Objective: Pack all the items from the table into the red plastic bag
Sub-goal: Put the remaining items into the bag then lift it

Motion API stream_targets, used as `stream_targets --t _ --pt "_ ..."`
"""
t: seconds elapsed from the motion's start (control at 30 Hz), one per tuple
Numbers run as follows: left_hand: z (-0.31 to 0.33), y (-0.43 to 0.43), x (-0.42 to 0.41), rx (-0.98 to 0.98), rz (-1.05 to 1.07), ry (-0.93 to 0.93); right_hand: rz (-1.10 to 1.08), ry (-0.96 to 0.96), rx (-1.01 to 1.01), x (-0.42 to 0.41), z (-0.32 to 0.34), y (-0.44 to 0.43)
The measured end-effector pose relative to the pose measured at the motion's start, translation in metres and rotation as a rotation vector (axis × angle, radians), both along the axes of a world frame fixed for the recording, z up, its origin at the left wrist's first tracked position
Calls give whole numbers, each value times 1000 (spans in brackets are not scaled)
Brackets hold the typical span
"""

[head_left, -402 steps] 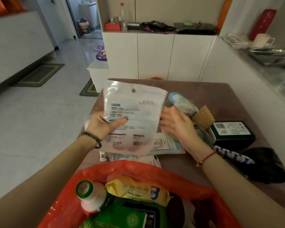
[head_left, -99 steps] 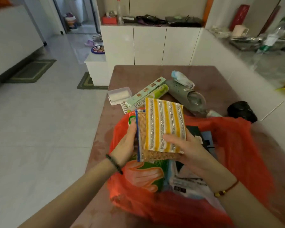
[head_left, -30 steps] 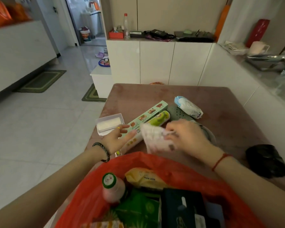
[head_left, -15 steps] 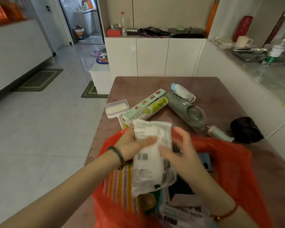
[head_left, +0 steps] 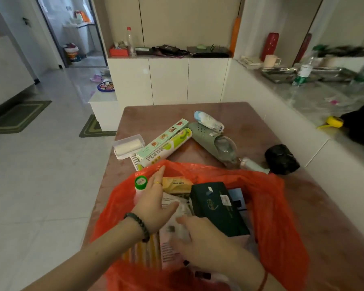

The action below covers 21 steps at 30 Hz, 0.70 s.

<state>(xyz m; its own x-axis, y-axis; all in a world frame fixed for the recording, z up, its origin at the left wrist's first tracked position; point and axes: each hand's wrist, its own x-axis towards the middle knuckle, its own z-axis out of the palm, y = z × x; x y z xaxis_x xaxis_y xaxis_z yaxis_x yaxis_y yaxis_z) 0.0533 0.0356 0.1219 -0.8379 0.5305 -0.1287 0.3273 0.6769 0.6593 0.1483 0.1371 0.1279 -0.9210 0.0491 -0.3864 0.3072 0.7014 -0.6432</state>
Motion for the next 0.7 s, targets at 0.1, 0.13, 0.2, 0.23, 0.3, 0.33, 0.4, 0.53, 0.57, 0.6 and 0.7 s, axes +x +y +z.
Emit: stream_targets --t 0.1,0.13,0.2,0.23,0.3,0.33,0.4,0.53,0.57,0.6,0.7 --pt "16 11 -6 112 -120 103 -111 157 -199 -7 26 44" --pt "20 16 -10 154 -128 99 -207 250 -239 -13 33 67" --pt "27 32 -20 210 -120 69 -442 426 -271 -27 38 117" --pt "28 42 -25 227 -121 46 -538 477 -235 -34 33 145" --pt "26 65 -37 236 -142 17 -628 445 -81 -47 16 192" --pt "24 79 -43 230 -151 -7 -630 380 4 -52 4 211" --pt "15 109 -55 216 -147 -112 -572 215 133 -61 -25 241" --pt "-12 173 -78 203 -102 -326 -506 21 257 -79 -79 280" --pt "-19 188 -84 214 -84 -383 -500 6 284 -83 -91 287" --pt "-26 202 -89 228 -63 -436 -484 3 309 -89 -103 293" --pt "-44 233 -101 262 31 -575 -396 -15 392 -101 -131 304"
